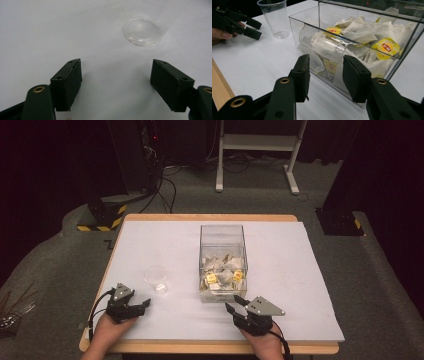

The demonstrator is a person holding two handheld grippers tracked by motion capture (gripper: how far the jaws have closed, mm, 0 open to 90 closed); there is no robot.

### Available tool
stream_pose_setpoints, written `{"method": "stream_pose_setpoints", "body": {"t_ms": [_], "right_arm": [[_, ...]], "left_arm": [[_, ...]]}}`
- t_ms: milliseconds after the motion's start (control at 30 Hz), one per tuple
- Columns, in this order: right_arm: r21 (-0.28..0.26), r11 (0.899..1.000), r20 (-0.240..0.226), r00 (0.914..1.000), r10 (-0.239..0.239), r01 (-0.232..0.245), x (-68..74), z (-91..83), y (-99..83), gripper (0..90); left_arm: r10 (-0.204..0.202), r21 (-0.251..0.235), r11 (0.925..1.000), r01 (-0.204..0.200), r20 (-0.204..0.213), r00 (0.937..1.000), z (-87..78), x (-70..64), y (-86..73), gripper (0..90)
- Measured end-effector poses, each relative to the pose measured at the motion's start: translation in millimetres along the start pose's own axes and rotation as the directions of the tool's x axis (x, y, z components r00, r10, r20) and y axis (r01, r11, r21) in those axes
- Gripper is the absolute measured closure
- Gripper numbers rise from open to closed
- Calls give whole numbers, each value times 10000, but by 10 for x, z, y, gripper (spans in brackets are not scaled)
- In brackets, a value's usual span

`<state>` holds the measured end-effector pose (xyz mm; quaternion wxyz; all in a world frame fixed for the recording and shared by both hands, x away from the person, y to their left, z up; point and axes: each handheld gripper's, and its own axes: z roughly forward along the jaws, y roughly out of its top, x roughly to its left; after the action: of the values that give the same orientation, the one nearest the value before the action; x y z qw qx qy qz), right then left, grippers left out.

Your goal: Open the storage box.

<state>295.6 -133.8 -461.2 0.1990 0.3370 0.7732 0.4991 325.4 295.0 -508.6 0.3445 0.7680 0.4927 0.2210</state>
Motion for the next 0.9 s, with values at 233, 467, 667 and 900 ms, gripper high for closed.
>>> {"method": "stream_pose_setpoints", "body": {"t_ms": [233,467,667,900], "right_arm": [[-373,9993,228,9997,-1,9,-15,-137,61,578],[-645,9979,677,9977,98,-55,-123,-201,175,578],[-837,9965,1109,9937,179,-86,-232,-164,290,579],[-738,9972,1715,9848,270,-145,-369,10,364,583]], "left_arm": [[7,2,10000,-7,1,10000,0,0,0,255],[-1,-14,10000,1,3,10000,1,0,0,255],[-3,-12,10000,3,5,10000,1,1,0,255],[-6,-18,10000,6,13,10000,1,2,-1,254]]}}
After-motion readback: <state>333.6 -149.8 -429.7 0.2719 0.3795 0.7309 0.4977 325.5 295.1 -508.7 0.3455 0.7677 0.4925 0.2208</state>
